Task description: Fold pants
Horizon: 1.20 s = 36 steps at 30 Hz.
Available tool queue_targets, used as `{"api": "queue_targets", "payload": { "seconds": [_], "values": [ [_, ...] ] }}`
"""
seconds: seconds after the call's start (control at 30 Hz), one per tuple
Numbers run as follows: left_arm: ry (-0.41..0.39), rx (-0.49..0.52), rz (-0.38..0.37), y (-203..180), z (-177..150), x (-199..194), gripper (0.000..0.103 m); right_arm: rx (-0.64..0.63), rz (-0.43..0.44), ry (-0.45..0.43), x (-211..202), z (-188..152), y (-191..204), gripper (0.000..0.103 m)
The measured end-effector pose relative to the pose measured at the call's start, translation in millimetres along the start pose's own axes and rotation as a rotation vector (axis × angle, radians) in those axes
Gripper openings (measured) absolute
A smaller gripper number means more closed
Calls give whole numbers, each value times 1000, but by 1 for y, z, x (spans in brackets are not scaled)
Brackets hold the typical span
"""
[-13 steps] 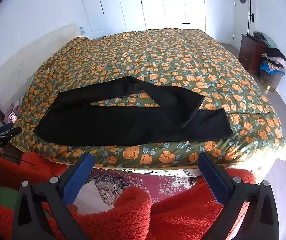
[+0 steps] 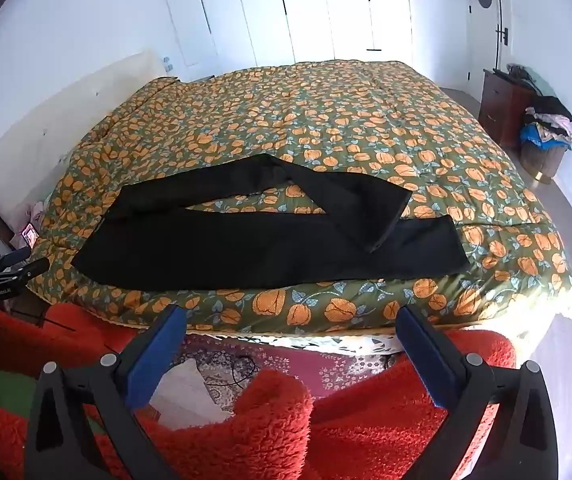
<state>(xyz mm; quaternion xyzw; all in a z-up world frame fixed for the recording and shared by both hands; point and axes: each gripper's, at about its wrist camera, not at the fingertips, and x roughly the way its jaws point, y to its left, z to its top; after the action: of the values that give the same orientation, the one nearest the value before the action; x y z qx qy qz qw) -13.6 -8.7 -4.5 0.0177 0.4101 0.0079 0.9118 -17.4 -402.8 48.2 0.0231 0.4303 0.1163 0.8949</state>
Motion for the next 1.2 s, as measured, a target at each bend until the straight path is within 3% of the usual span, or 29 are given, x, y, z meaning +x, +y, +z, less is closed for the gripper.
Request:
{"api": "queue_targets", "payload": {
  "seconds": [1.2],
  "values": [
    [-15, 6, -43, -4, -2, -14, 102, -9, -30, -50, -21, -11, 5, 103]
  ]
}}
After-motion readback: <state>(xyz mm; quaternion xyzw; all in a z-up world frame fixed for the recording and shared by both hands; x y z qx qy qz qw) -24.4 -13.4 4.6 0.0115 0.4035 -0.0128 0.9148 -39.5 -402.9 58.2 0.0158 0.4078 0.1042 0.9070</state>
